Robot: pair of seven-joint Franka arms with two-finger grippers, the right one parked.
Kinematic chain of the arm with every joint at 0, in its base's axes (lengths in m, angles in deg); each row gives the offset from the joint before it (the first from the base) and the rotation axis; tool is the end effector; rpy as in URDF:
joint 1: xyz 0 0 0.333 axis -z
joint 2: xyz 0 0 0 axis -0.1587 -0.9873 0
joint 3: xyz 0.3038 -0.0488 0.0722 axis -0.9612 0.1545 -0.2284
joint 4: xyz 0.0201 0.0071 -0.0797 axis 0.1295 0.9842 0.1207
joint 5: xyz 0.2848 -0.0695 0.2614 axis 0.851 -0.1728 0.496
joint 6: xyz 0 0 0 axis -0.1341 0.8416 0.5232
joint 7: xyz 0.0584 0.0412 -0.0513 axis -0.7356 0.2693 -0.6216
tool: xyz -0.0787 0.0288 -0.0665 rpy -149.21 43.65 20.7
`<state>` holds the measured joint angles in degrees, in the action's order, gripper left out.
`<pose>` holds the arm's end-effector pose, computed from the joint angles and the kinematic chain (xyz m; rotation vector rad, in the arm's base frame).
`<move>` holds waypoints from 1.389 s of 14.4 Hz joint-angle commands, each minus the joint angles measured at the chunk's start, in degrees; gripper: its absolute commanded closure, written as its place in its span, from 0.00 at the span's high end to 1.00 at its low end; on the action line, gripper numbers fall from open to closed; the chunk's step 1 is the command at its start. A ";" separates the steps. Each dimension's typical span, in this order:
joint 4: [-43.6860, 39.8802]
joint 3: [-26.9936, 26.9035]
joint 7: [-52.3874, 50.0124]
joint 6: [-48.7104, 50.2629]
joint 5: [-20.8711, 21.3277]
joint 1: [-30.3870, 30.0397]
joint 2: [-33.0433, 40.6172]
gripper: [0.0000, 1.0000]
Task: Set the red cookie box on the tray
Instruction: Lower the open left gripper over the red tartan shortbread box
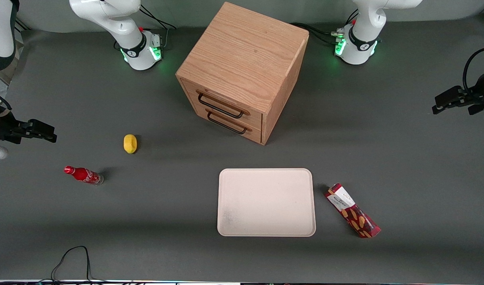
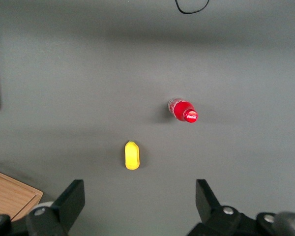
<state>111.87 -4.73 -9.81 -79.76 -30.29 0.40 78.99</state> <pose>0.5421 0.0218 0.6038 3.1097 -0.0415 -0.0530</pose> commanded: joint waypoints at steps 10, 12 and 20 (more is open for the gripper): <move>-9.04 1.39 -6.56 -11.83 -3.23 2.76 -20.00 0.99; -11.87 1.30 -20.07 -14.01 -7.12 3.55 -25.55 0.99; -11.44 1.39 -53.69 -38.87 -7.39 8.65 -41.64 0.99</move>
<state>102.07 -2.47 -58.15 -115.05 -37.11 7.39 40.75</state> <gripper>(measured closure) 0.004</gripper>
